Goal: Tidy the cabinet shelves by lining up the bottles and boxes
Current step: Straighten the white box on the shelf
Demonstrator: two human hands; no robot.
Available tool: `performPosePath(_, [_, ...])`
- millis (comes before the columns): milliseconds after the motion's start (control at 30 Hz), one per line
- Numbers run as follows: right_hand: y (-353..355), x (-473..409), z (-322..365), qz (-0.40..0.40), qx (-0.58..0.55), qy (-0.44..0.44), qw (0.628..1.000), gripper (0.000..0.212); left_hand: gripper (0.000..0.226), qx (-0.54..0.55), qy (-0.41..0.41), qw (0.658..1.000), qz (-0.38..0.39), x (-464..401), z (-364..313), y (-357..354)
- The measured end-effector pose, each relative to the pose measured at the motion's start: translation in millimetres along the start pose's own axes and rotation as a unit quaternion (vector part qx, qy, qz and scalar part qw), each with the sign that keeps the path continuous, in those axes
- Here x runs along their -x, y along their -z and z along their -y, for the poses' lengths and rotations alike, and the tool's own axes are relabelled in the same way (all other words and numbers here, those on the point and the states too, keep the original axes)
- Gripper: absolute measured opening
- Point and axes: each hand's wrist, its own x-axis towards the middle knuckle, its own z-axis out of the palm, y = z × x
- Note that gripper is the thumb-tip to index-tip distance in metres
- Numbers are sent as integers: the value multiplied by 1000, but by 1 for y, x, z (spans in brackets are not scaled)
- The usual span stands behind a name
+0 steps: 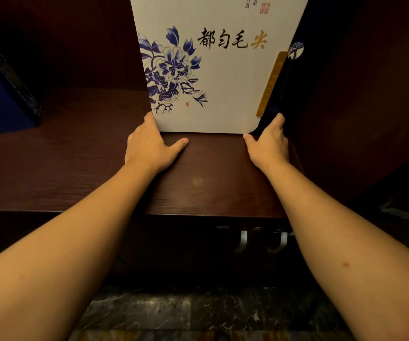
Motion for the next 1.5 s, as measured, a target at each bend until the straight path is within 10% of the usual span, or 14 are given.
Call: performPosePath(1500, [45,142,-9,15,-54,-34,998,74,89,49,-21,998,26,131,28,60])
